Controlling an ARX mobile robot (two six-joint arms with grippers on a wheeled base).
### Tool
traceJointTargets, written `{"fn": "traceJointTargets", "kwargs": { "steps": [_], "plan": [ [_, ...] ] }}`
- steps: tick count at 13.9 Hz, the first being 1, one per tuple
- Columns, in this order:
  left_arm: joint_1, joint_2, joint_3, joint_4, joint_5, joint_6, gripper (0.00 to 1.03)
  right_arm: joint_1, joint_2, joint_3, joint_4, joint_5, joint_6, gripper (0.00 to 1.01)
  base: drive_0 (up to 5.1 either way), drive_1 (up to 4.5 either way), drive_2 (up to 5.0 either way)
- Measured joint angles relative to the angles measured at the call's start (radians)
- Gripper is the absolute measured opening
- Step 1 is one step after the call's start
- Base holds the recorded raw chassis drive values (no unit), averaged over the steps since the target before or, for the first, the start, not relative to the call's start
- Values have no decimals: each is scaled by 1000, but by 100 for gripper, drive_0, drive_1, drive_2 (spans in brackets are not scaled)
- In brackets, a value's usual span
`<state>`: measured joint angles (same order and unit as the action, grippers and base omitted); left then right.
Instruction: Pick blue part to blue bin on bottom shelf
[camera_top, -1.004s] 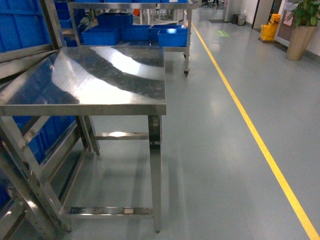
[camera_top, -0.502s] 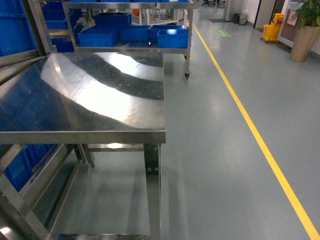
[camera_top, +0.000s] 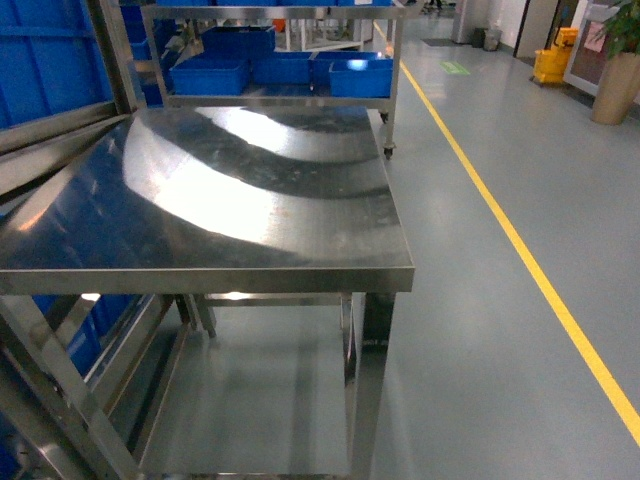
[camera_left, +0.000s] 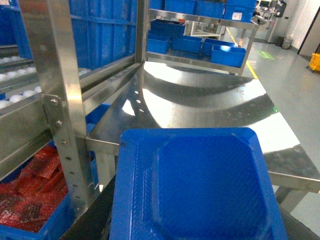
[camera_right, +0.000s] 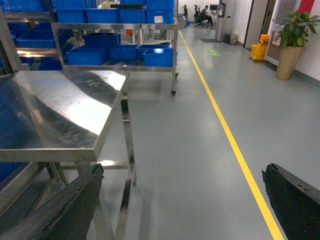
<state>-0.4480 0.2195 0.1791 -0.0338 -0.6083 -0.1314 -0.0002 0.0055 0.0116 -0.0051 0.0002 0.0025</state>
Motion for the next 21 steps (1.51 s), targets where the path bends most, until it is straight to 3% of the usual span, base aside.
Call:
{"fn": "traceJointTargets", "kwargs": {
  "steps": [21],
  "plan": [
    [0, 0, 0, 1, -2, 0, 43, 0, 0, 0, 2, 0, 0, 98, -495, 237, 237]
  ]
}}
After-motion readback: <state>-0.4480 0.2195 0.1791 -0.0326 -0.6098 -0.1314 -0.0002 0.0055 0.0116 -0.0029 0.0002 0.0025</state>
